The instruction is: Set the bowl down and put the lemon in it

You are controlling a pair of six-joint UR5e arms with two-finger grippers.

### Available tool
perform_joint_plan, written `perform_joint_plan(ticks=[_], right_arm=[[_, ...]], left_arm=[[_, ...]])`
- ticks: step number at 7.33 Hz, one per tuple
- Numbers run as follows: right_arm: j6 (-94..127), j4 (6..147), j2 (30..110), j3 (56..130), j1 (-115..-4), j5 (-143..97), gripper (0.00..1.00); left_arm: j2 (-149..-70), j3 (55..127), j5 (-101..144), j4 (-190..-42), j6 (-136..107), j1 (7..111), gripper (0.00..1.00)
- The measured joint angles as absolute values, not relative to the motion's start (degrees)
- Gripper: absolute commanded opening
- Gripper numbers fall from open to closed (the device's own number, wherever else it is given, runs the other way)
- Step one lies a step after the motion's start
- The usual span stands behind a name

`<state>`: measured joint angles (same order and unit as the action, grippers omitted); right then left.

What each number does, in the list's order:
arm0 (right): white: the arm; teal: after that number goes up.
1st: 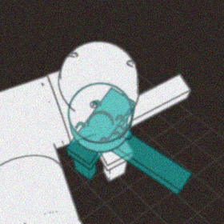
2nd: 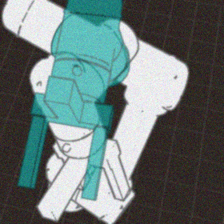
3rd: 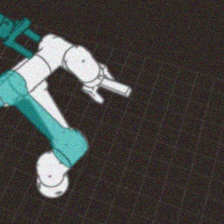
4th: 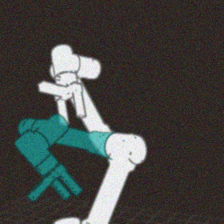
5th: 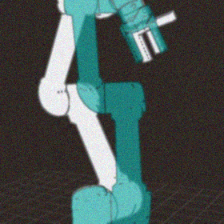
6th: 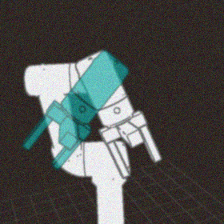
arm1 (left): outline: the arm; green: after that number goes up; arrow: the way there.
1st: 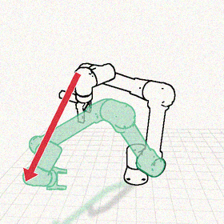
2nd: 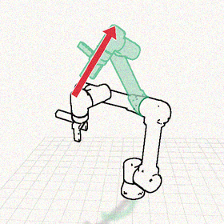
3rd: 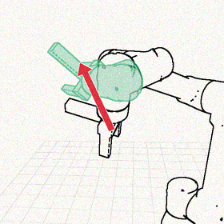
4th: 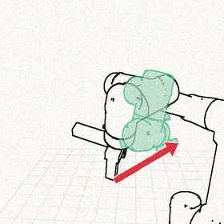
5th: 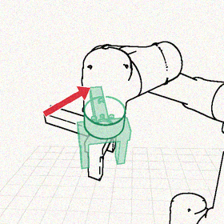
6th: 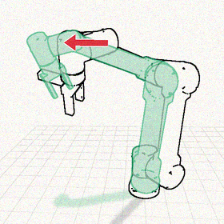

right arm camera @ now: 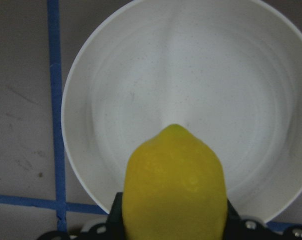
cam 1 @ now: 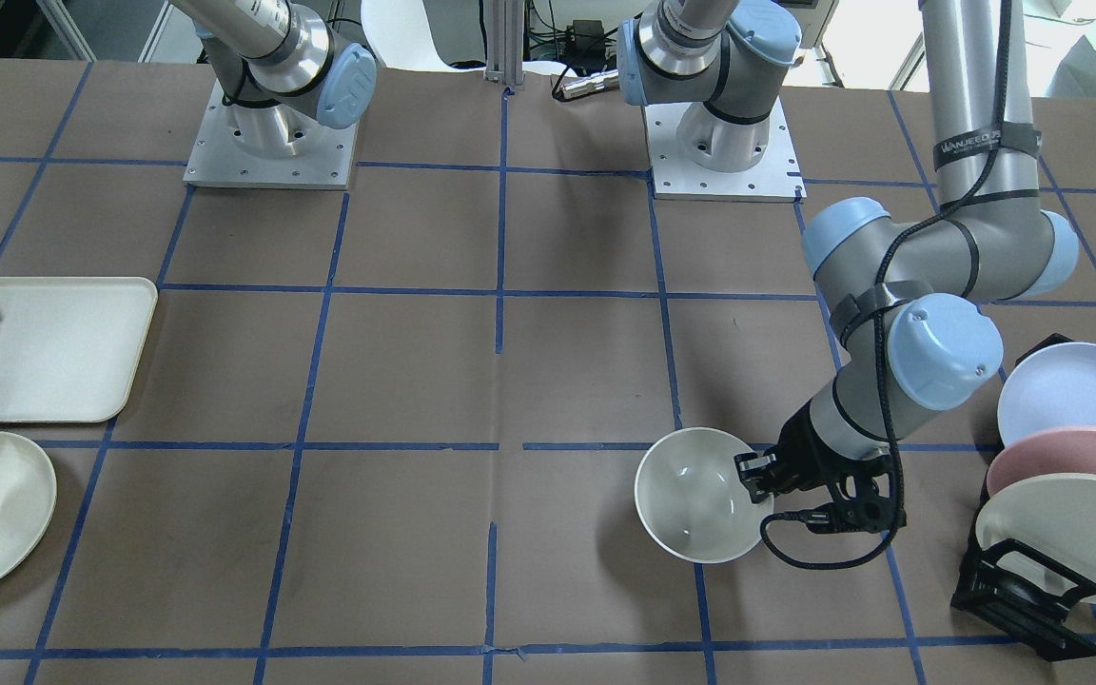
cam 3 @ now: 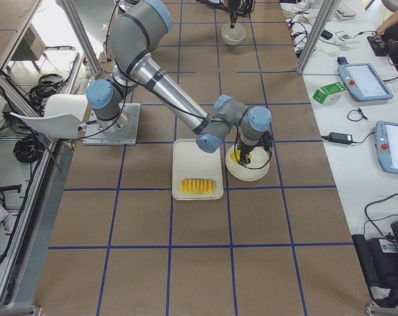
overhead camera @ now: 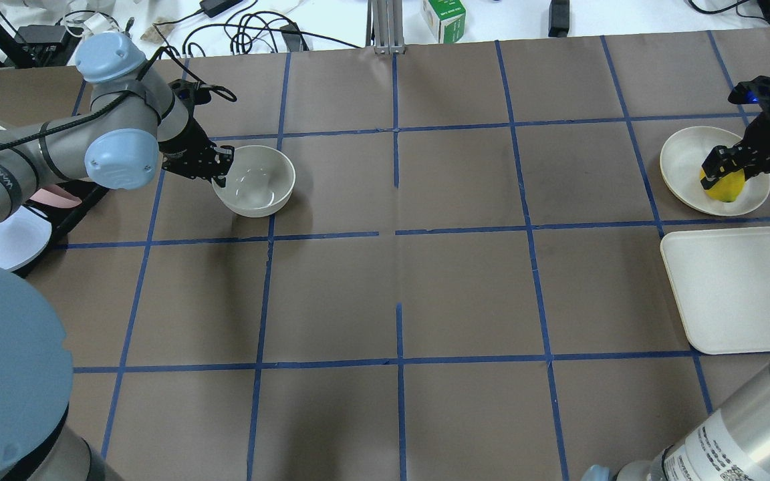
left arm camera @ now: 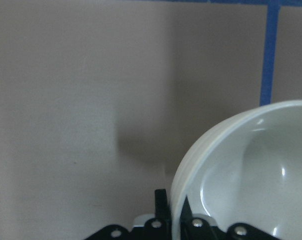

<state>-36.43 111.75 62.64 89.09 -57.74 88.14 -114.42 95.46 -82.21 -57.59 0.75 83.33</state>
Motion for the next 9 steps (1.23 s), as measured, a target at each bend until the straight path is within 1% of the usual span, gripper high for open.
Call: perform_joint_plan(ticks=[2, 4, 6, 7, 8, 9], right_arm=[[-34.77, 101.77, 73.21, 89.19, -57.84, 88.37, 0.11], [-31.26, 93.37, 82.98, 89.75, -58.29, 88.7, 0.11], [-28.04, 90.73, 86.58, 91.21, -60.4, 88.71, 0.11], [-24.55, 90.62, 87.24, 92.13, -62.51, 88.38, 0.07], [-19.44, 90.75, 87.66, 92.44, -66.39, 88.13, 0.07], [-13.65, 91.03, 87.9, 92.32, -71.66, 88.13, 0.07]], left_arm=[[-112.77, 95.85, -79.79, -57.67, -8.23, 90.93, 0.0], [-113.97, 96.42, -79.34, -56.97, -14.47, 96.81, 0.0], [-115.05, 97.95, -79.22, -56.42, -18.54, 99.6, 0.0], [-115.28, 98.64, -79.23, -55.88, -19.36, 100.4, 0.0], [-115.53, 98.96, -79.21, -55.54, -19.93, 100.92, 0.19], [-115.74, 99.14, -79.14, -55.45, -20.15, 101.32, 0.99]])
